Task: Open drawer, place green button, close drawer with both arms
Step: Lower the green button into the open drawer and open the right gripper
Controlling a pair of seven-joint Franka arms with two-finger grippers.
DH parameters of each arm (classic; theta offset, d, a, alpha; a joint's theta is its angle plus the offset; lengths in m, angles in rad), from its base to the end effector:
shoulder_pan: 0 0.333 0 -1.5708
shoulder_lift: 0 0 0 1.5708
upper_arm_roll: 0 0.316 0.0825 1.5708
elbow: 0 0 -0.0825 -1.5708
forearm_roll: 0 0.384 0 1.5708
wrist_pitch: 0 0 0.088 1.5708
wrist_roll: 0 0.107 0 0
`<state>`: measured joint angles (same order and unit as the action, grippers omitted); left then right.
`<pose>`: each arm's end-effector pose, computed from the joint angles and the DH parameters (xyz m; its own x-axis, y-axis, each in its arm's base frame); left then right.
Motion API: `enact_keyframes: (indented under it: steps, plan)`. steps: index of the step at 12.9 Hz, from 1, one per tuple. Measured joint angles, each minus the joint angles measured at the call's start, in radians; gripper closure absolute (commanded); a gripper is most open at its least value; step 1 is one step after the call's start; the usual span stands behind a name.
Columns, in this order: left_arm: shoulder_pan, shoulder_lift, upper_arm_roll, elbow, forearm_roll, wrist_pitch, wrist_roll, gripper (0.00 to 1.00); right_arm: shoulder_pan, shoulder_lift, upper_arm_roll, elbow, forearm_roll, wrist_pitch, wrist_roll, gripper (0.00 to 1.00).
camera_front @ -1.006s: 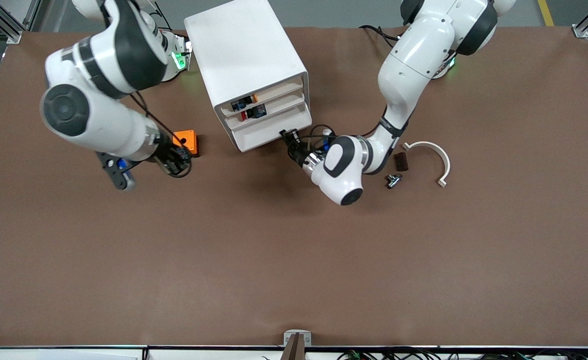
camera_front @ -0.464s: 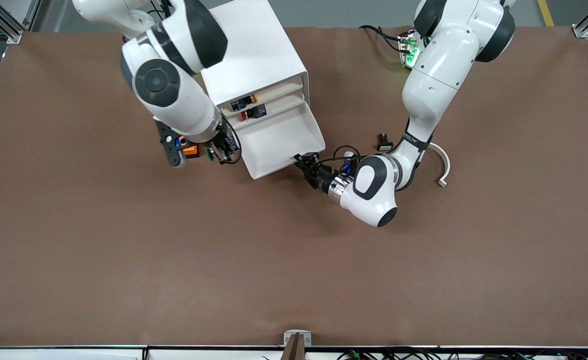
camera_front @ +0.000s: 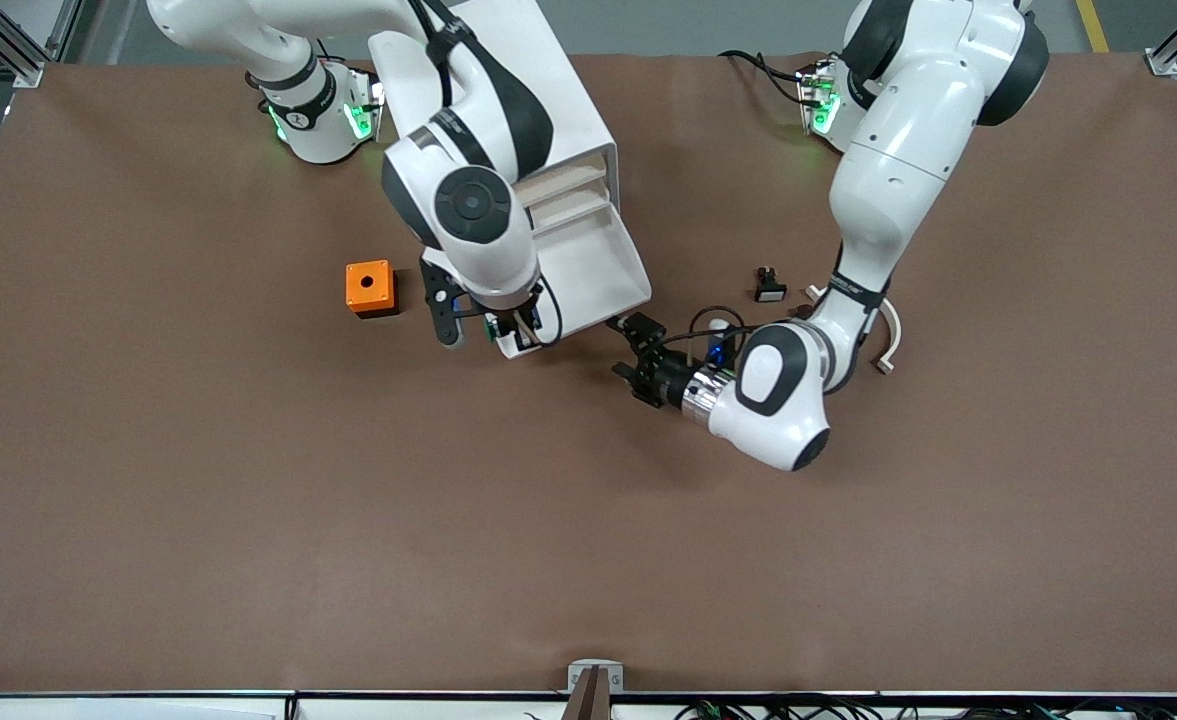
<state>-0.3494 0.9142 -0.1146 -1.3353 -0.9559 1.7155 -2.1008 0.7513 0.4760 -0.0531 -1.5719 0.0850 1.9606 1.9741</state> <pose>0.6008 -0.3662 0.1872 -0.6152 0.7255 -0.3086 0.5437 0.1070 -0.8324 0.5109 0.4420 0.3592 0.2603 -0.9654 -0.0129 -0.9603 -0.2603 0.1001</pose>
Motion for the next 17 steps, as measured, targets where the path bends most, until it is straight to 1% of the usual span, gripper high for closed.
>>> enact_keyframes:
  steps: [3, 4, 5, 6, 7, 8, 10, 11, 13, 15, 17]
  plan:
    - [0.064, -0.010, -0.002, 0.058, 0.162, -0.055, 0.014, 0.01, 0.058, 0.038, 0.000, -0.023, -0.014, 0.063, 0.074, 0.97]
    - [0.086, -0.013, -0.001, 0.066, 0.193, -0.065, 0.033, 0.01, 0.074, 0.041, 0.000, -0.035, -0.014, 0.079, 0.095, 0.97]
    - [0.110, -0.016, -0.001, 0.068, 0.218, -0.080, 0.068, 0.01, 0.088, 0.044, 0.000, -0.045, -0.015, 0.089, 0.112, 0.94]
    - [0.135, -0.017, 0.000, 0.068, 0.250, -0.098, 0.110, 0.01, 0.100, 0.046, -0.001, -0.049, -0.015, 0.097, 0.128, 0.83]
    - [0.158, -0.018, -0.001, 0.069, 0.291, -0.112, 0.156, 0.01, 0.110, 0.050, -0.001, -0.050, -0.016, 0.108, 0.145, 0.70]
    - [0.173, -0.023, -0.001, 0.071, 0.343, -0.118, 0.201, 0.01, 0.119, 0.056, -0.001, -0.050, -0.016, 0.121, 0.161, 0.54]
    - [0.178, -0.038, -0.001, 0.082, 0.458, -0.115, 0.270, 0.01, 0.130, 0.066, -0.001, -0.051, -0.018, 0.136, 0.172, 0.13]
    - [0.177, -0.048, 0.000, 0.090, 0.497, -0.112, 0.289, 0.01, 0.130, 0.069, -0.001, -0.051, -0.019, 0.137, 0.172, 0.00]
    - [0.177, -0.061, 0.002, 0.109, 0.539, -0.105, 0.324, 0.01, 0.130, 0.071, -0.007, -0.050, -0.023, 0.137, 0.168, 0.00]
    - [0.174, -0.076, 0.002, 0.122, 0.585, -0.100, 0.407, 0.01, 0.121, 0.065, -0.024, -0.033, -0.028, 0.124, 0.124, 0.00]
    - [0.153, -0.095, 0.000, 0.127, 0.647, -0.080, 0.545, 0.01, 0.066, 0.024, -0.039, 0.012, -0.029, 0.024, -0.024, 0.00]
